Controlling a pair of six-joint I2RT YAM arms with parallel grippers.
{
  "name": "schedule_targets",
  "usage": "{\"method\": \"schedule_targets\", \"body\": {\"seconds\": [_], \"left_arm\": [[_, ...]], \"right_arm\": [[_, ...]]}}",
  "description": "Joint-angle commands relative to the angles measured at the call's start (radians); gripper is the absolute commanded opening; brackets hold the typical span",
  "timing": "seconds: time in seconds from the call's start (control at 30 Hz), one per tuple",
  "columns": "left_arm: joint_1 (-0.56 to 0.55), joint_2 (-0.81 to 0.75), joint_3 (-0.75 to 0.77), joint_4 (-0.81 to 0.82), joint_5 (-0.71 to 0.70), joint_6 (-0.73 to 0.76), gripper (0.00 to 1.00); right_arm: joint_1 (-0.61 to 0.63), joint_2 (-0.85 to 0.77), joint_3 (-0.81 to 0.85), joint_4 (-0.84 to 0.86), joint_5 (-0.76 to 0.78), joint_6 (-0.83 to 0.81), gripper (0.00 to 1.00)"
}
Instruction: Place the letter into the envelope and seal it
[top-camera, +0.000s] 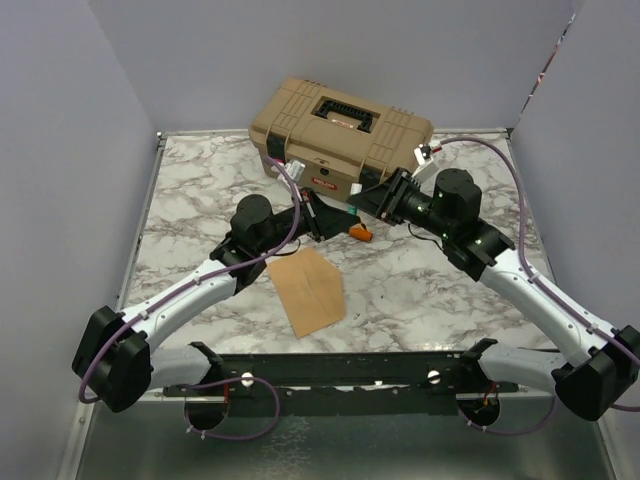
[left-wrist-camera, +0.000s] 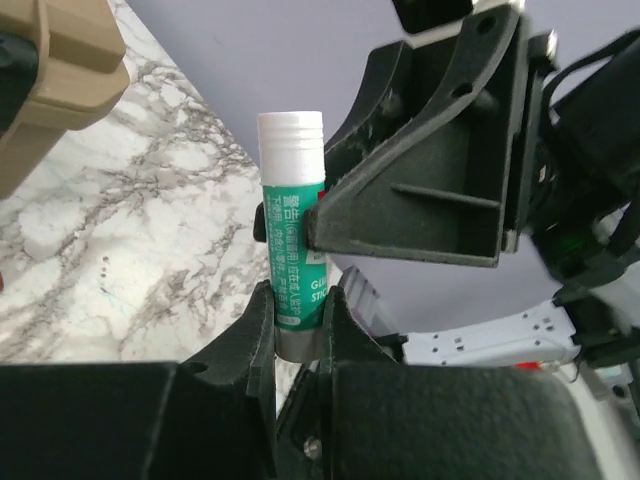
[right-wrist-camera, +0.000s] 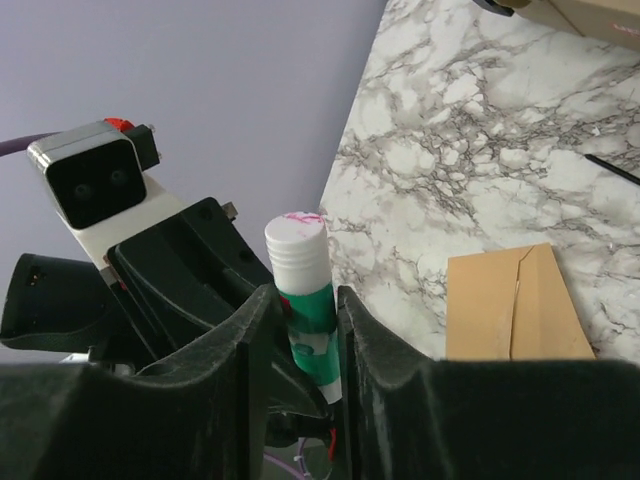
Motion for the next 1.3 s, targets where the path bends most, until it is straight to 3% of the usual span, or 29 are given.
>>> {"method": "schedule_targets", "body": {"seconds": [0.0,0.1,0.2,0.5,0.77,0.97,1.03,1.07,1.17,1.27], "left_arm": [[-0.001,-0.038,0.051,-0.135,0.093,0.264,0.0],[-0.001,-0.057,0.078,-0.266,0.135,0.434,0.0],[-0.001,-0.069,0.105,-0.366,0.182,0.556,0.0],[-0.001,-0.075,0.144,-0.429,0.265,0.677,0.0],[-0.001,-0.062,0.16,-0.447,0.28,0.7,0.0],[0.0,-0.058,0.175,-0.47,0.256,0.691,0.0],[-0.001,-0.051,0.187,-0.479,0.212,0.658,0.0],[0.0,-0.046,0.197,-0.479,0.203,0.647,0.03],[-0.001,-0.019,0.218,-0.479,0.186,0.637,0.25],[-0.001,0.018,0.238,-0.479,0.196,0.639,0.32]], "right_arm": [[0.005,-0.003,0.126,-0.189,-0.02,-0.058,0.43],[0.005,0.03,0.216,-0.343,-0.006,-0.111,0.6],[0.005,0.058,0.278,-0.446,-0.009,-0.173,0.68],[0.003,0.115,0.394,-0.644,-0.068,-0.261,0.64],[0.001,0.12,0.393,-0.655,-0.166,-0.258,0.43],[-0.013,0.099,0.371,-0.602,-0.174,-0.241,0.06],[-0.015,0.102,0.37,-0.587,-0.185,-0.239,0.0],[-0.016,0.104,0.366,-0.577,-0.196,-0.238,0.0],[-0.017,0.115,0.353,-0.552,-0.23,-0.228,0.0],[-0.017,0.126,0.345,-0.532,-0.254,-0.222,0.0]]}}
